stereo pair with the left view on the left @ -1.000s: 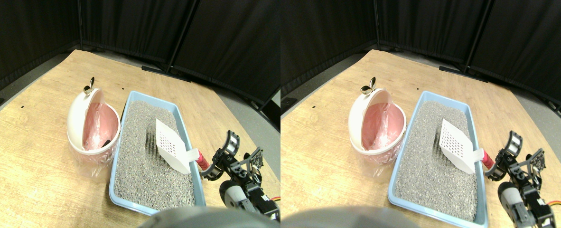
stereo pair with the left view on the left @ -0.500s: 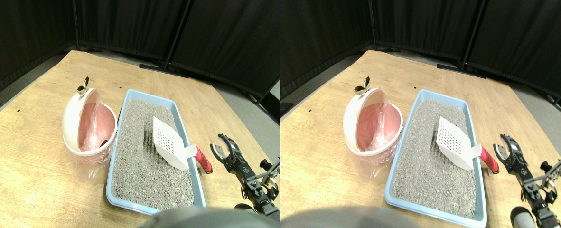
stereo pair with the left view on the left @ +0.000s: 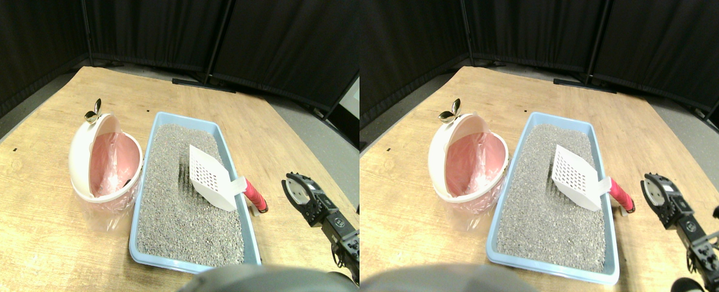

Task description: Scoop (unimanual)

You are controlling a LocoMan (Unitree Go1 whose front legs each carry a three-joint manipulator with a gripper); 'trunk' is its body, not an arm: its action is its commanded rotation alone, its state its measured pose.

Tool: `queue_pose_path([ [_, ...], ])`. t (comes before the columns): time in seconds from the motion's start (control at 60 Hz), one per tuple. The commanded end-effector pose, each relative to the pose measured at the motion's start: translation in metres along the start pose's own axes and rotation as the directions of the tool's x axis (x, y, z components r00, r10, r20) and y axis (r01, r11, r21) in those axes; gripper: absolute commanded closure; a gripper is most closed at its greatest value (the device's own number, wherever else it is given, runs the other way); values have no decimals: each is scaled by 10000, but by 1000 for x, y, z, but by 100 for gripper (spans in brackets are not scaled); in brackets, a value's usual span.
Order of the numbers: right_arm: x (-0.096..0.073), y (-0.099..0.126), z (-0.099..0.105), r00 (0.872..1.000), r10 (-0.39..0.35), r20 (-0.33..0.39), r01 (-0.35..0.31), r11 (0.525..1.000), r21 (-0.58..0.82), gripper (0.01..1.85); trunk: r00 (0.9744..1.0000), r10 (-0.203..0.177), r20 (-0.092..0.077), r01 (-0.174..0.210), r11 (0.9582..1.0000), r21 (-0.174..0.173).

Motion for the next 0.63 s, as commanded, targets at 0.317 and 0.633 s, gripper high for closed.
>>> queue_pose_path([
  [0.317,0,10,0,9993,16,386,-11,9999,-140,180,9993,-305,231,308,9994,-141],
  [0.633,7,15,-5,9994,-48,345,50,10000,-75,180,9991,-373,223,377,9991,-169],
])
